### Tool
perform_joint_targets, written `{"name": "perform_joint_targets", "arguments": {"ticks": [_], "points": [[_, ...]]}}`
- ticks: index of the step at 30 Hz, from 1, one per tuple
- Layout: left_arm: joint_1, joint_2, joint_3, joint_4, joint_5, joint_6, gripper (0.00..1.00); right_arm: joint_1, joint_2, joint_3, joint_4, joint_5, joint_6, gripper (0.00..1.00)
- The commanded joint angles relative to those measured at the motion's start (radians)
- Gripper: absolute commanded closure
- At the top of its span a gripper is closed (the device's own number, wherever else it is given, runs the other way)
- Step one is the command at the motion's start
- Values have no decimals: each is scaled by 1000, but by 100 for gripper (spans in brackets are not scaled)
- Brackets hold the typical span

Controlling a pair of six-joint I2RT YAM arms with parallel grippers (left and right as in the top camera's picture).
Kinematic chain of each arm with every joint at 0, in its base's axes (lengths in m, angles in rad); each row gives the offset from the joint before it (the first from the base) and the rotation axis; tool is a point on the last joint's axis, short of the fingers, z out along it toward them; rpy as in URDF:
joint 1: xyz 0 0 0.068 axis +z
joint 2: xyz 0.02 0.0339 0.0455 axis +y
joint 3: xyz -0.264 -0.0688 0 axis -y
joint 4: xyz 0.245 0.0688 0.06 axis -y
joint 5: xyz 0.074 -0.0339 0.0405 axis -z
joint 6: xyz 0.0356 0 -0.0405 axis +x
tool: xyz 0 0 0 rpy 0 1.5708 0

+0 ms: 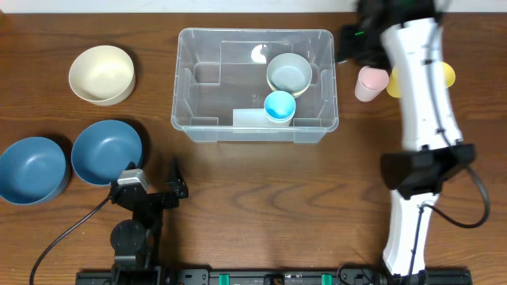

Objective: Pack container
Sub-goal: 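Move the right gripper to the pink cup and grasp its rim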

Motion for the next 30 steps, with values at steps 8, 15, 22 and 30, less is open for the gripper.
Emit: {"name": "perform_joint_targets", "arguments": {"ticks": [8, 15, 22, 30], "points": [[4, -6, -19, -37, -9, -2, 2, -135, 66, -40, 99, 10, 64, 41], [4, -6, -19, -37, -9, -2, 2, -161, 142, -40, 119, 64, 139, 43], [4, -6, -19, -37, -9, -2, 2, -174, 224, -40, 102, 56, 290, 46], [4, -6, -19, -37, -9, -2, 2, -171, 256, -43, 104, 46, 341, 51]]}}
